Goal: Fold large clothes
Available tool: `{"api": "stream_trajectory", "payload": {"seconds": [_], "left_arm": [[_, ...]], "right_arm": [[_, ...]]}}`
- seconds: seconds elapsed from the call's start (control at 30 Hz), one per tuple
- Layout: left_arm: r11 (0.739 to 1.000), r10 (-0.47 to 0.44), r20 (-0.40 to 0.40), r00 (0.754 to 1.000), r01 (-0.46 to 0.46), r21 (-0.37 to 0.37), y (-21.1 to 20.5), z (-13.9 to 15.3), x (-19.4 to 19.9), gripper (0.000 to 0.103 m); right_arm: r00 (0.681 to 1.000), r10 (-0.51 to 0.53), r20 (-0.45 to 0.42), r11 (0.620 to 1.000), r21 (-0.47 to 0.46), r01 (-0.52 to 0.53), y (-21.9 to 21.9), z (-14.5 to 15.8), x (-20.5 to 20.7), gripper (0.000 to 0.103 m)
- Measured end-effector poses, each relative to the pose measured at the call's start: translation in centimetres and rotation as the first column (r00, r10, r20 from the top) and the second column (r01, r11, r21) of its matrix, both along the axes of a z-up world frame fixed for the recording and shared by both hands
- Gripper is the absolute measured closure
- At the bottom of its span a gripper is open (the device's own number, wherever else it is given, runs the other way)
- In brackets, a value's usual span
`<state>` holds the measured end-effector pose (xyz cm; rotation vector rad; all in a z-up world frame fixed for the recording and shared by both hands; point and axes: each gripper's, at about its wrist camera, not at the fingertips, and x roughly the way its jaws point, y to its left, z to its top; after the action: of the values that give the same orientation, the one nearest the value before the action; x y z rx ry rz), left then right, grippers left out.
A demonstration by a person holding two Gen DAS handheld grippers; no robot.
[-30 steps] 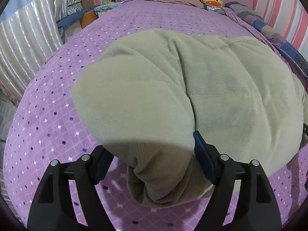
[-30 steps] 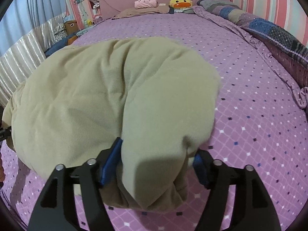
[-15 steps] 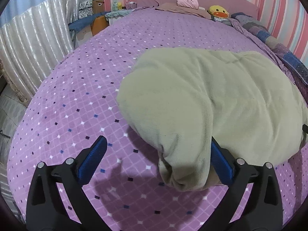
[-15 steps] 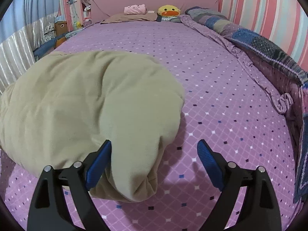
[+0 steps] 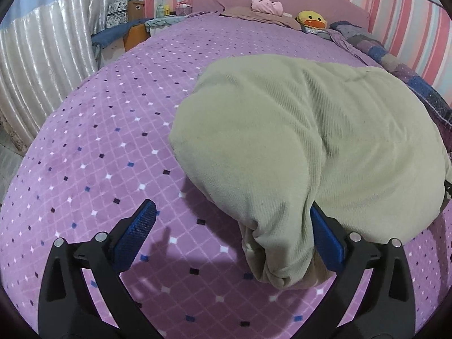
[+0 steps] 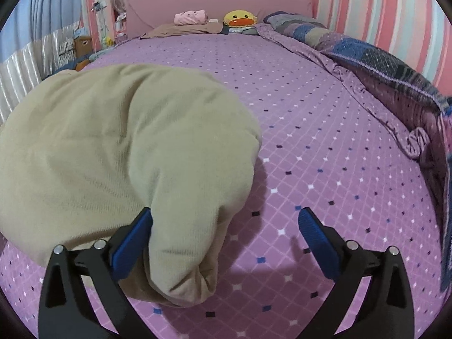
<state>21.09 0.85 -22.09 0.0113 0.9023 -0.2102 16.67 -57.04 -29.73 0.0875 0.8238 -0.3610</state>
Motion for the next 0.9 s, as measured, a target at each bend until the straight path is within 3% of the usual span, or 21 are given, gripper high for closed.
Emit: {"api": "stream_trajectory", "payload": {"seconds": [0.2,0.47,0.67,0.9], "left_arm": [[0.999,0.012,0.010,1.000,-0.013,0.040,-0.5,1.0,-0.8,0.003],[0.995,0.066,0.003,0.998,-0.066,0.071,0.0,2.8,-3.4,0.003],[0.989,0.045,0.052,0.998,-0.051,0.136,-2.2,4.7,-4.3,0.003],[0.991,-0.013,0.060,0.998,0.005,0.133,-5.3,6.8,-6.1,0.003]], "right_arm": [[0.997,-0.029,0.067,0.998,-0.052,0.032,1.8,1.8,-2.1,0.002],[0.975,-0.101,0.196,0.995,0.008,0.101,3.9,5.9,-5.3,0.002],[0.973,-0.114,0.199,0.993,-0.013,0.119,6.2,6.8,-4.6,0.002],[0.982,-0.084,0.166,0.995,-0.034,0.091,8.6,7.7,-4.2,0.002]]}}
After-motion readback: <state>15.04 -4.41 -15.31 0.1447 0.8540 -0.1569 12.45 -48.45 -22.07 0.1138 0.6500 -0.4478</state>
